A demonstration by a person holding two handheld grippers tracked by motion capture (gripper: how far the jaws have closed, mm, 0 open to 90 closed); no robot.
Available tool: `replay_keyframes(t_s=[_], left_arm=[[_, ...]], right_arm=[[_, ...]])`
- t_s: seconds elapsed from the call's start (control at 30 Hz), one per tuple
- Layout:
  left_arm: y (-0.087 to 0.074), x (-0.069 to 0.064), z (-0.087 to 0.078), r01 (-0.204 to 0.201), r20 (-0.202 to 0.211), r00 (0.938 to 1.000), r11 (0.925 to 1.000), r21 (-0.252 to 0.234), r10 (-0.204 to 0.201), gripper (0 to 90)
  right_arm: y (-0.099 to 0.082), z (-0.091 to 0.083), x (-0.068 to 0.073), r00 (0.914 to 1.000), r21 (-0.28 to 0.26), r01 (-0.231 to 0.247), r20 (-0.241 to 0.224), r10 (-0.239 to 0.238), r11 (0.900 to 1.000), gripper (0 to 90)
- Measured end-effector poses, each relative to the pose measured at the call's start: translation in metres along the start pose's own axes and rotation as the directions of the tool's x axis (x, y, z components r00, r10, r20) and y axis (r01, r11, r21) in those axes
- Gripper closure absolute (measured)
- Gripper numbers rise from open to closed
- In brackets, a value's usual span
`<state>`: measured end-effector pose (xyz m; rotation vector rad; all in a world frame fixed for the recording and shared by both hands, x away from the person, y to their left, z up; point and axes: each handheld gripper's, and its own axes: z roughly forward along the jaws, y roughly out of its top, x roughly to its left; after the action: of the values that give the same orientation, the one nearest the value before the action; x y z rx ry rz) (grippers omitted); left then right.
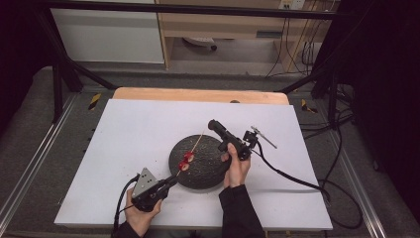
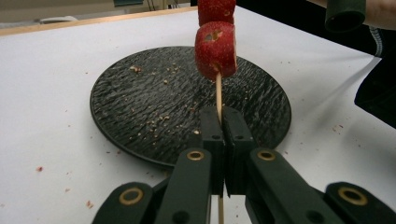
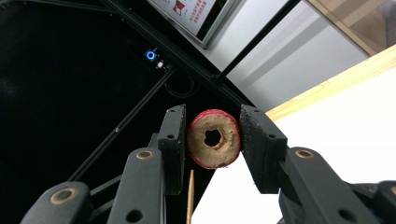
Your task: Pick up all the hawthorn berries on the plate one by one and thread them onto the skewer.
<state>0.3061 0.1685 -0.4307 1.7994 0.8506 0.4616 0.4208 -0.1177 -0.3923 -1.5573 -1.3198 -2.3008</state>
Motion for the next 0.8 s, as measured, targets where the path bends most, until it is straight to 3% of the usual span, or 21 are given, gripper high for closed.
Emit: replay_keyframes(t_s=[0.8], left_arm=[[0.006,-0.012,0.016,-0.016,0.003,0.9999,0.9995,-0.026,0.016,88.2]], right_arm=[[0.007,-0.003,0.005,0.9983,-0.03,-0.039,-0.044,0.037,0.9988,62.9]])
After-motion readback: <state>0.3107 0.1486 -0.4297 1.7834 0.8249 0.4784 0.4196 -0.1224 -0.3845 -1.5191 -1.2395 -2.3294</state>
